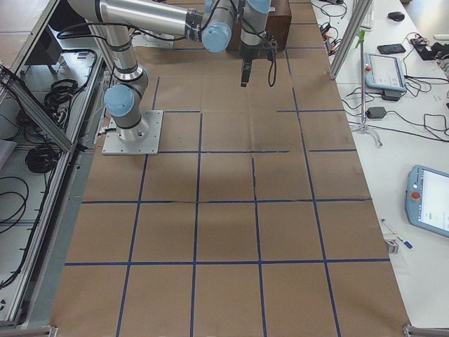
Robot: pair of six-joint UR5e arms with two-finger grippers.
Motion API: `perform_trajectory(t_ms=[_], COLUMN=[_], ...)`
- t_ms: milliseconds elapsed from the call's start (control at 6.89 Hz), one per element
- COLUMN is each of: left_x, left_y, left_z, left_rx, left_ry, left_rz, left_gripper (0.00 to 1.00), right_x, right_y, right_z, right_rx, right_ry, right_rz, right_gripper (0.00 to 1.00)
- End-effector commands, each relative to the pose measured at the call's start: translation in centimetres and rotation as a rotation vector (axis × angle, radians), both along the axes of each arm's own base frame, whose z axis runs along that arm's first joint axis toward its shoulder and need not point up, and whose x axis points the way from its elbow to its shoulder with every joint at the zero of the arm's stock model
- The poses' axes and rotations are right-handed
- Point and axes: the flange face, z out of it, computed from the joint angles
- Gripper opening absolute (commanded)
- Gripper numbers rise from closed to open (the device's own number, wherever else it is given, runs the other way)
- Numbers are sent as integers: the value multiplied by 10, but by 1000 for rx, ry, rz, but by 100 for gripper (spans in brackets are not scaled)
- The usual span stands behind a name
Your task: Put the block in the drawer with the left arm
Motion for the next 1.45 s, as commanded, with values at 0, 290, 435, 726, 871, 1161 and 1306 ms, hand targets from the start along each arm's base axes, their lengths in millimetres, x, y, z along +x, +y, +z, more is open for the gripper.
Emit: perform_trajectory(t_ms=[0,290,435,726,871,1161,1306], left_x=[-3,-18,-39,-112,-155,-221,-255], left_y=[6,21,34,42,49,63,69], left_z=[36,66,85,117,127,129,129], left_rx=[-44,-63,-93,-138,-128,-82,-82], left_ry=[-28,-39,-45,-61,-53,-36,-33], left_rz=[3,40,54,42,24,-71,-117], left_gripper=[98,98,98,98,98,98,98], right_x=[0,0,0,0,0,0,0], right_y=[0,0,0,0,0,0,0], right_z=[-1,0,0,0,0,-1,0], right_rx=[2,1,1,1,1,2,1], right_ry=[0,0,0,0,0,0,0], right_rz=[1,-1,1,-1,-1,-1,1], right_gripper=[100,100,100,100,100,100,100])
